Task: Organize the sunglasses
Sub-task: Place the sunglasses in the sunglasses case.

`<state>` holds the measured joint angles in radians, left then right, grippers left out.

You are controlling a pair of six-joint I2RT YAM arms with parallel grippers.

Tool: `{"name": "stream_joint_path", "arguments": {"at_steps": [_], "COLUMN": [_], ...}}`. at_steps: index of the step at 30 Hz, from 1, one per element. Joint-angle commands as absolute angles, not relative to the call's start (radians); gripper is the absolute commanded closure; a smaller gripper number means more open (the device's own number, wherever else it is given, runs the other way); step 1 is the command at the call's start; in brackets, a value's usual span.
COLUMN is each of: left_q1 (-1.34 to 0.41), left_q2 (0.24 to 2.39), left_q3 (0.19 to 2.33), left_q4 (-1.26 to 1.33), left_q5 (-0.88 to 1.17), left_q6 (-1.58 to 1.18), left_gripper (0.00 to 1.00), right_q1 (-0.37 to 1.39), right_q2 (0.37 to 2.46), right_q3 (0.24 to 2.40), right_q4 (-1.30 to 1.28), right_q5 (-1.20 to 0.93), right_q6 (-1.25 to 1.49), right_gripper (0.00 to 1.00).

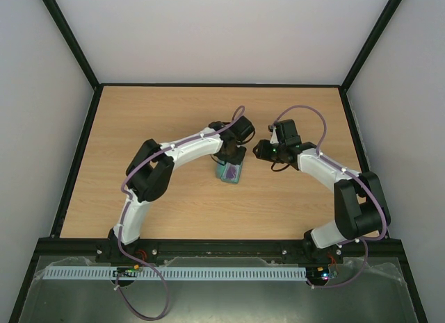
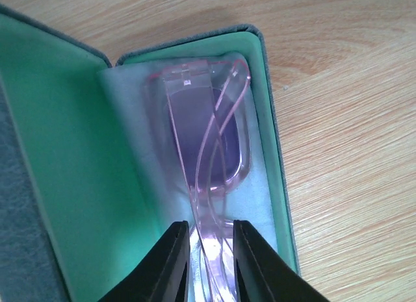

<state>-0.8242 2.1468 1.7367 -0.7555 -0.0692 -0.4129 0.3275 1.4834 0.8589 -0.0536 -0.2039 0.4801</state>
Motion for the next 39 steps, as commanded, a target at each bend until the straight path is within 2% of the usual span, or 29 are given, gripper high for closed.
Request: {"name": "stream_joint_path", "arguments": {"at_steps": [1, 5, 9, 13, 18, 22, 39], "left_q1": [-0.819, -0.821, -0.825, -0.838, -0.862, -0.874, -0.880], "left_q2": [2.155, 2.141, 2.117, 2.095, 2.092, 2.098, 2.120], "left_q3": [1.769, 1.769, 1.764, 1.763, 1.768, 1.766, 1.757], "left_q4": [-0.796, -0.803, -0.803, -0.799, -0.796, -0.792, -0.786], "left_q5": [-0.088, -0.095, -0.105, -0.113, -0.121, -0.121, -0.179], "left_q6": [-0.411, -0.417, -0.427, -0.435, -0.451, -0.458, -0.475], "left_gripper": [0.74, 0.62, 0.60, 0.66, 0.85, 0.96, 0.98], "right_q1": [0.334, 0.337, 0.339, 0.341, 0.344, 0.345, 0.351], "right_q2": [1.489, 1.490, 1.486, 1.486, 1.482, 1.479, 1.477], "right_q3": [0.844, 0.846, 0.845, 0.844, 0.845, 0.845, 0.841], "right_q4": [-0.049, -0.048, -0.048, -0.047, -0.046, -0.045, -0.039], "right_q5": [-0.224, -0.224, -0.223, -0.226, -0.227, -0.223, -0.233], "right_q6": [0.483, 0.482, 0.483, 0.482, 0.482, 0.482, 0.480], "right_gripper": [0.57, 0.57, 0.57, 0.57, 0.57, 0.57, 0.57]}}
